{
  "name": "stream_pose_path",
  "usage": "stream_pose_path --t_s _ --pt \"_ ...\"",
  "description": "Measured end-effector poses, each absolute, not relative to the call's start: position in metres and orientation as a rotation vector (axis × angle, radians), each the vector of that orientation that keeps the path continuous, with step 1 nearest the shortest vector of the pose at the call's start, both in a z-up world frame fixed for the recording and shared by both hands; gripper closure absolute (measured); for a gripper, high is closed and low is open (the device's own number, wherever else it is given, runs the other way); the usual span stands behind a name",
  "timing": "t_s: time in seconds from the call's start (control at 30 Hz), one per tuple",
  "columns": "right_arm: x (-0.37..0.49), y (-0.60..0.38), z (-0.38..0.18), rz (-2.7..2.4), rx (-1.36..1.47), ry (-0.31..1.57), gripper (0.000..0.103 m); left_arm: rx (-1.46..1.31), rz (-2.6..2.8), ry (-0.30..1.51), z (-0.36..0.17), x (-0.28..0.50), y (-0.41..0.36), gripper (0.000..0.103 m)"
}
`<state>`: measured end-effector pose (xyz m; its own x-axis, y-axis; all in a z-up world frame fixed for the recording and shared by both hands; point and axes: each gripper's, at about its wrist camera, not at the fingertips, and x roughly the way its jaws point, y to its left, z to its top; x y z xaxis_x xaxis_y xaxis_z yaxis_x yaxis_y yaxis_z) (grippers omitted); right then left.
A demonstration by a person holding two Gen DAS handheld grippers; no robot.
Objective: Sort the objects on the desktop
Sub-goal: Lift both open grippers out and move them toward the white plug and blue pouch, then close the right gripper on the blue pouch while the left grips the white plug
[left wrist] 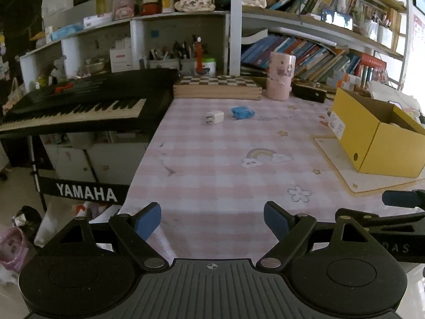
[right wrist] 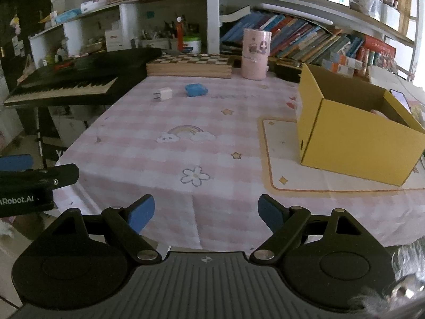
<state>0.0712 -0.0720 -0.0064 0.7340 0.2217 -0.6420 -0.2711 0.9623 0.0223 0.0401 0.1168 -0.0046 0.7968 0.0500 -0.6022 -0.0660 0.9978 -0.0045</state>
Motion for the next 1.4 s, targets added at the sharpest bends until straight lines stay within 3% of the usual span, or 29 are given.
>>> stream_pose_path --t_s 0.37,1.4 --pt "0.107 -0.06 -0.013 0.323 -0.078 0.695 0.018 -0.011 0.093 0.665 -0.011 0.077 0.12 0.016" --pt "0.339 -0.035 0.006 0.499 -0.117 0.674 0.02 -0.078 0.253 0.678 -0.006 0.265 0.127 0.016"
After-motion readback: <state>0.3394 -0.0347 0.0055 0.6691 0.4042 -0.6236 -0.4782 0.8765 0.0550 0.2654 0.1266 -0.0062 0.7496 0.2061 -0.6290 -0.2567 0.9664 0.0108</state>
